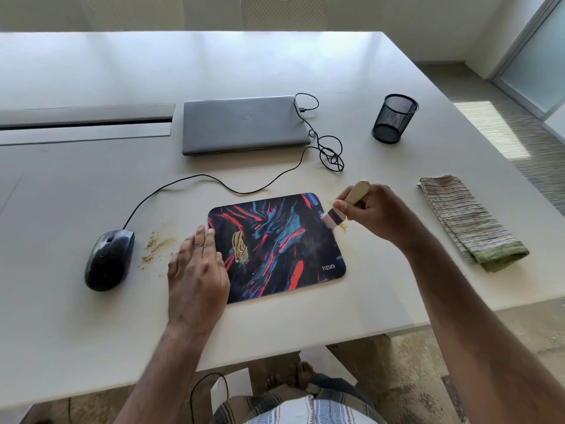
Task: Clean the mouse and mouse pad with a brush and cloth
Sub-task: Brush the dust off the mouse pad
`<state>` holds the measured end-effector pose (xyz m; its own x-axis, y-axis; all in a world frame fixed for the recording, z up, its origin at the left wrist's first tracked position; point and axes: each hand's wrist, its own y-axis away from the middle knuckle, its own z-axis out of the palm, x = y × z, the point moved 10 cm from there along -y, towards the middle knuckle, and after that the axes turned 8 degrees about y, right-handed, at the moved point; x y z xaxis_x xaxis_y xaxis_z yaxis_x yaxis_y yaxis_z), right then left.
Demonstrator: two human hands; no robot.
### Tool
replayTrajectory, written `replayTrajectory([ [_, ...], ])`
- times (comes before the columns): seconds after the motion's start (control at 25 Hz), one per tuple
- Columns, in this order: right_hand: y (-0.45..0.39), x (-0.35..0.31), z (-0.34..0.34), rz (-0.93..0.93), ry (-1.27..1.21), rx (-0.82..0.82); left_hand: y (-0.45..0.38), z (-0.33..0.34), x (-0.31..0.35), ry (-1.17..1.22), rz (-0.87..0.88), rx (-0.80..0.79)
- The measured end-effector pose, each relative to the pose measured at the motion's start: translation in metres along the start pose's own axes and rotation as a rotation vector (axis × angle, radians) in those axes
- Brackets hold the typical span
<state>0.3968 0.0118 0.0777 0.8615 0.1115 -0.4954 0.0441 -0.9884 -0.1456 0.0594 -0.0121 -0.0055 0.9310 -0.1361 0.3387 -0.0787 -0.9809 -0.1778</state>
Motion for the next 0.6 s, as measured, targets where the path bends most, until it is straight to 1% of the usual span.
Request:
replayTrajectory([
  [0.08,0.005,-0.002,-0.006,-0.019,-0.031,0.048,0.000,0.001,0.000,0.010,-0.001,-0.003],
  [0.16,0.009,-0.004,-0.001,-0.029,-0.059,0.050,0.000,0.001,-0.001,0.020,-0.008,-0.004],
  [0.32,0.022,0.007,0.006,0.010,-0.097,-0.027,0.000,0.002,-0.001,0.015,-0.011,-0.006],
  [0.52,0.044,0.024,0.005,0.059,-0.171,-0.172,0.000,0.002,-0.003,0.042,-0.026,-0.009],
  [0.6,0.050,0.031,-0.004,0.077,-0.218,-0.147,0.000,0.002,-0.002,0.054,-0.028,-0.013],
])
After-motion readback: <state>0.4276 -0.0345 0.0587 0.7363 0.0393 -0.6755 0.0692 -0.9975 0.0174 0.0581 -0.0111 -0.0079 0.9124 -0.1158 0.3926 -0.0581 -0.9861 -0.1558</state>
